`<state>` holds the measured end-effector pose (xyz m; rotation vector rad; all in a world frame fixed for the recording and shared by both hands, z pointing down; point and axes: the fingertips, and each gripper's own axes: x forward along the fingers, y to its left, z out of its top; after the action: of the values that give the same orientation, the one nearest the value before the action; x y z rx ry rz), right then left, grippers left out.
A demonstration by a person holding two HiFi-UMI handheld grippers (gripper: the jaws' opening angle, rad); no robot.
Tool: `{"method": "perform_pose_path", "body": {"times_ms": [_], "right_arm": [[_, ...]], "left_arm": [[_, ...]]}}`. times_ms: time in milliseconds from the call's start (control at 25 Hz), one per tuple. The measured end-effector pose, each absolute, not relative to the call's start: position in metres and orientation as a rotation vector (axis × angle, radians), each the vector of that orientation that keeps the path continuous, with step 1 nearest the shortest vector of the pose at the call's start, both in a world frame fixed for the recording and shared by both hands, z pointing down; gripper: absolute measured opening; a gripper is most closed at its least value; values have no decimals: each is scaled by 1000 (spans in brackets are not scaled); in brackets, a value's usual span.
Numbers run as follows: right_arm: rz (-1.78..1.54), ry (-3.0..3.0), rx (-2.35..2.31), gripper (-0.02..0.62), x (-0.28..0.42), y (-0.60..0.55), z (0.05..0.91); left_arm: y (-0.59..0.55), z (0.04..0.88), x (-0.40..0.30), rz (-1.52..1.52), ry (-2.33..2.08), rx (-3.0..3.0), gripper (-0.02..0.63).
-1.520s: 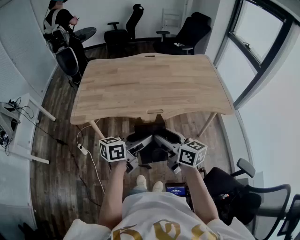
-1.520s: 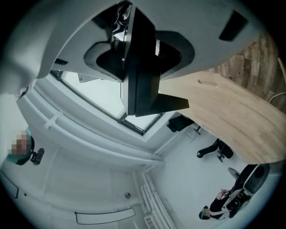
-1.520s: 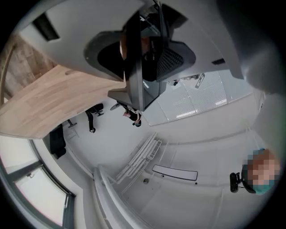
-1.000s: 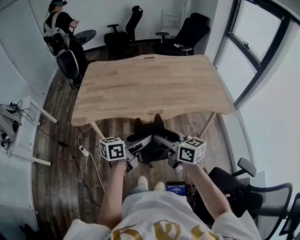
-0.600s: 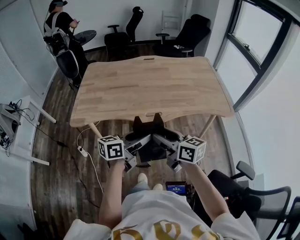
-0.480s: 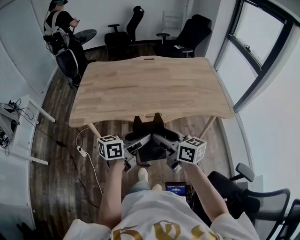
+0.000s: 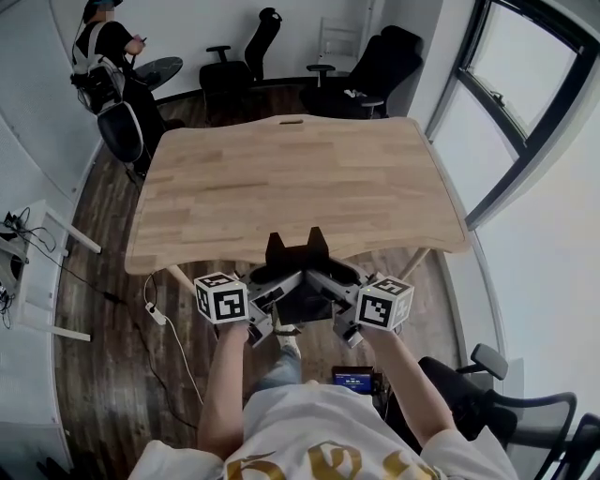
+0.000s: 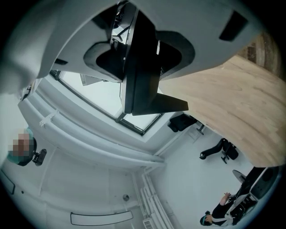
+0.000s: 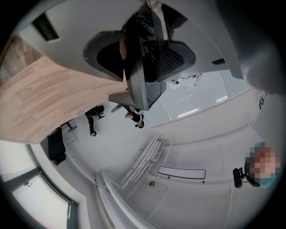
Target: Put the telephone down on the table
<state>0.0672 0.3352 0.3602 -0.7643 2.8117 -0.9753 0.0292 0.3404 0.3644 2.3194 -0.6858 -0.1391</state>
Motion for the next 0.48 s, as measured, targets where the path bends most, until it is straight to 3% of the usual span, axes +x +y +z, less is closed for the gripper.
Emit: {"method": "perform_pose_path", "body": {"times_ms": [480], "right_arm": [[-1061, 2755, -867, 212, 41, 184, 383]], "left_arm": [[186, 387, 3, -88, -595, 2299, 219]]}}
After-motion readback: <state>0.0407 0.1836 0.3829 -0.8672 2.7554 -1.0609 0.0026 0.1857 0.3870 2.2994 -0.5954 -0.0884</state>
